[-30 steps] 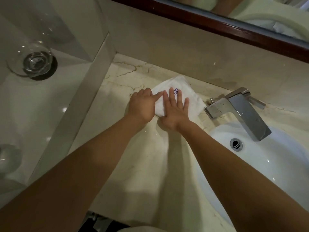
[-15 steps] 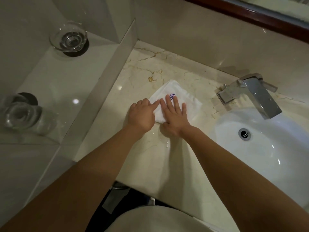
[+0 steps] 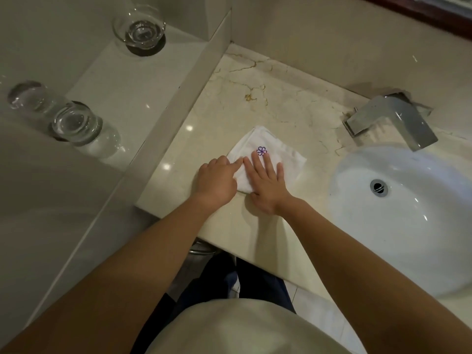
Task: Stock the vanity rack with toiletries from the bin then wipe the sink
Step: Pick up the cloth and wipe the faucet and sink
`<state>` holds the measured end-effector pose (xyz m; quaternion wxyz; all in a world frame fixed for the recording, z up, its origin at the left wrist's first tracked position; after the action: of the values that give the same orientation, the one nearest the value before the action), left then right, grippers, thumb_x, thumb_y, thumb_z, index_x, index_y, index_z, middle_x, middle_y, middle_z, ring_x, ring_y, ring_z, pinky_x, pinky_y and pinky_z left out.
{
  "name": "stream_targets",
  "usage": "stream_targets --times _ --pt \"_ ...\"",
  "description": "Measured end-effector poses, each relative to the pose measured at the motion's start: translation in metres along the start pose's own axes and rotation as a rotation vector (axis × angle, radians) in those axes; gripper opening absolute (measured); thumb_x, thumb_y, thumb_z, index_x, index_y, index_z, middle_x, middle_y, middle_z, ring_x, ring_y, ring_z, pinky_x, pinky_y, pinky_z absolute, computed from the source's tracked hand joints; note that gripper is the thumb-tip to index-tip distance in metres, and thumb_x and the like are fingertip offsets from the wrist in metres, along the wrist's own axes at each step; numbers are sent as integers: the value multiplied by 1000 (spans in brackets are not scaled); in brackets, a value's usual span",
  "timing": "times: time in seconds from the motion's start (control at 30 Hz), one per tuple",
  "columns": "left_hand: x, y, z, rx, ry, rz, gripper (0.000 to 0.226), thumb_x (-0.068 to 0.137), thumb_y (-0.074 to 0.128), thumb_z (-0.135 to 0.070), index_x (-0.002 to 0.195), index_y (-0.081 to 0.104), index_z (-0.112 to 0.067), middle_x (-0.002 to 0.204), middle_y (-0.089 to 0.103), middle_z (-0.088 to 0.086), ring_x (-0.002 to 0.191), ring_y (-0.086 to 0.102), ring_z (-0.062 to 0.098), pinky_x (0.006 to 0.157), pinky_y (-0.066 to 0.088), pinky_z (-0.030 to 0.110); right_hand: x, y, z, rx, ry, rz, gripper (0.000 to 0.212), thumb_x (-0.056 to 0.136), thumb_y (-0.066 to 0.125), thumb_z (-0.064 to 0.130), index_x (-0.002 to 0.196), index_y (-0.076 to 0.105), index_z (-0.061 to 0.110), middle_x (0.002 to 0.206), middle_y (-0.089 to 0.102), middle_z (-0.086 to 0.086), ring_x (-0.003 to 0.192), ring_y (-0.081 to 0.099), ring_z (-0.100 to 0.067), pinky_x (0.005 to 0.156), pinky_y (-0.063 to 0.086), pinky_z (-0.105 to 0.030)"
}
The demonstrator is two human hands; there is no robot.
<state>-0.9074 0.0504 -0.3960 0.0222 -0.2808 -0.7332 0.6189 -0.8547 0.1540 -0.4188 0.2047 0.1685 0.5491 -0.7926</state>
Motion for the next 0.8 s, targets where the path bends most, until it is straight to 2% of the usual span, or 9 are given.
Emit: stream_targets --times 0.27,0.43,0.67,0.8 --pt "-32 11 -2 0 -35 2 59 94 47 -28 150 28 -32 127 50 5 115 49 24 93 36 35 -25 19 8 -6 -39 28 83 91 37 11 151 -19 27 158 -28 1 143 -32 -24 112 -22 -48" --pt "-61 20 -6 10 -117 0 58 95 45 -29 150 27 -31 130 49 5 116 49 25 94 36 36 -41 31 12 -58 -123 58 83 92 36 10 151 -20 26 158 -29 0 142 -33 -25 111 -23 -48" --pt "-114 43 -20 -22 -237 2 58 96 46 -28 150 26 -30 130 49 7 115 49 26 94 37 37 -77 55 16 -145 -232 98 80 94 36 14 151 -19 25 158 -28 0 143 -32 -25 111 -24 -47" --pt "-144 56 -29 -47 -306 14 59 95 46 -27 150 27 -30 130 49 9 117 49 28 96 36 38 -101 70 19 -183 -297 118 78 97 38 22 152 -18 25 158 -28 0 143 -31 -25 115 -20 -50"
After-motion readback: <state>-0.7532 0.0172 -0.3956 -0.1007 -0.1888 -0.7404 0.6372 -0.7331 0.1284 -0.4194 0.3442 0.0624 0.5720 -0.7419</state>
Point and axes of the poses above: each hand's wrist, its own x-axis towards the middle knuckle, its own y-axis out of the palm, z = x × y, the point moved 8 cm from there along x, towards the middle knuckle
